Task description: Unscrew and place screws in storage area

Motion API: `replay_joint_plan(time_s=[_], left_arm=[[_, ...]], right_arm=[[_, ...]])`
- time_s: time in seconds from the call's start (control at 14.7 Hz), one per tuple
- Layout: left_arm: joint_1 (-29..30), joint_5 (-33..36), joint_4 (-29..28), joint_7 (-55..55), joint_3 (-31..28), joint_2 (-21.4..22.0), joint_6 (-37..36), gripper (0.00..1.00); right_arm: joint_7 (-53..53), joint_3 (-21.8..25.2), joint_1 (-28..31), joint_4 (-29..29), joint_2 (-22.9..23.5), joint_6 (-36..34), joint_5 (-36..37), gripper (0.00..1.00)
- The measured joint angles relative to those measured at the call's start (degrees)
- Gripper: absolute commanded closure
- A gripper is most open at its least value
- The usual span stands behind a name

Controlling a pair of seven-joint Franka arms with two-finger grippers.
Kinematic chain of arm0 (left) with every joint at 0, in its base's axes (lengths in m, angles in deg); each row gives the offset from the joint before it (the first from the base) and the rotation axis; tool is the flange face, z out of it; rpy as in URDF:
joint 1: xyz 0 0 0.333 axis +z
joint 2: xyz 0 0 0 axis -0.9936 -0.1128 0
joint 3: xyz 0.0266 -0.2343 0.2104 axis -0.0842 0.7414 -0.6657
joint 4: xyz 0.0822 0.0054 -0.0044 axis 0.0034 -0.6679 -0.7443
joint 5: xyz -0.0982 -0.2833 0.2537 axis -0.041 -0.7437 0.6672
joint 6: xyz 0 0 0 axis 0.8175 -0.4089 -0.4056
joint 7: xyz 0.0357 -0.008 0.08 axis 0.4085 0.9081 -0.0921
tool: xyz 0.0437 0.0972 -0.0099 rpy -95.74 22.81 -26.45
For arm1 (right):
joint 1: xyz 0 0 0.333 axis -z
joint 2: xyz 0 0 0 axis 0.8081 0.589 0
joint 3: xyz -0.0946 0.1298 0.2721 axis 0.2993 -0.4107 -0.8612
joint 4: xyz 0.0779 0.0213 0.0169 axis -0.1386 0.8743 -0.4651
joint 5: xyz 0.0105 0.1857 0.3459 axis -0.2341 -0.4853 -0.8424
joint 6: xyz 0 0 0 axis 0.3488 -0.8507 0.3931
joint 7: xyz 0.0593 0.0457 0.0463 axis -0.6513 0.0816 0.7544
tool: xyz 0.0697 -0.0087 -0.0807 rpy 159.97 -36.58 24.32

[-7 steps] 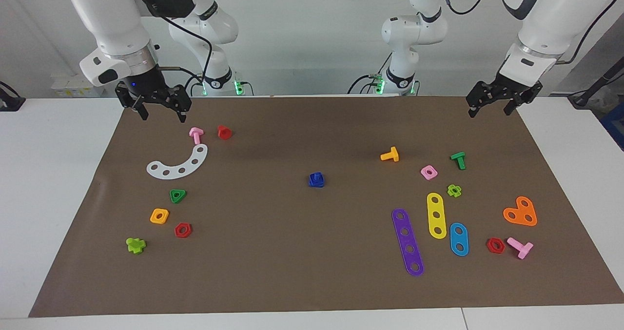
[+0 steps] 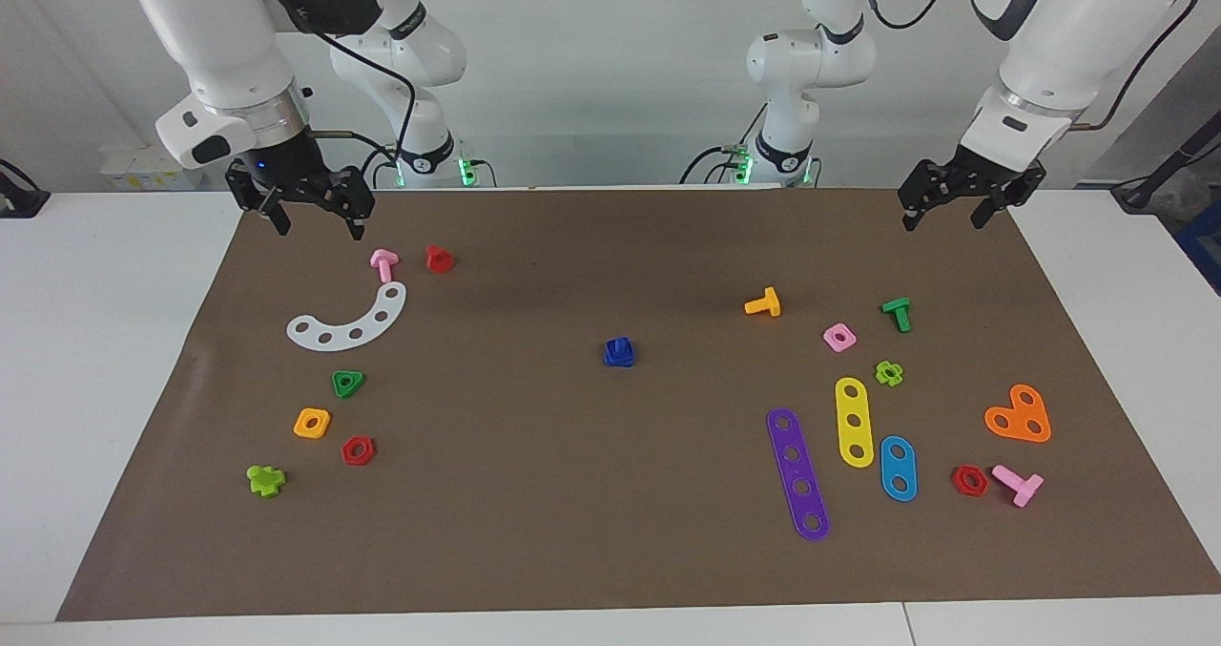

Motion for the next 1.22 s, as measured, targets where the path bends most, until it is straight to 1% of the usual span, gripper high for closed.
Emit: replay_joint_plan(time_s=[0.2, 0.41, 0.61, 0.88, 0.95, 1.22], left_arm=[[-4.61, -4.18, -1.89, -6.12, 0.43, -1.12, 2.61, 0.08], [-10.88, -5.78, -4.79, -15.34, 0.56, -3.76, 10.90, 0.09], [-17.83, -5.83, -6.50, -26.61, 0.75, -7.96, 20.46, 0.12], [-23.70, -5.83, -8.50, -37.21, 0.73, -12.87, 30.95, 0.13], [-25.05, -5.83, -8.67, -39.01, 0.72, -14.65, 33.92, 0.13], [-29.28, -5.76, -8.61, -40.27, 0.66, -21.58, 41.40, 0.20]], right_arm=[[-0.38, 0.00, 0.00, 0.01, 0.00, 0.00, 0.00, 0.00], [-0.60, 0.00, 0.00, 0.08, 0.00, 0.00, 0.00, 0.00], [-0.61, 0.00, 0.00, 0.28, 0.00, 0.00, 0.00, 0.00], [-0.62, 0.00, 0.00, 0.47, 0.00, 0.00, 0.00, 0.00], [-0.62, 0.00, 0.00, 0.54, -0.01, 0.00, 0.00, 0.00], [-0.62, 0.00, 0.00, 0.79, -0.06, 0.00, 0.00, 0.00]])
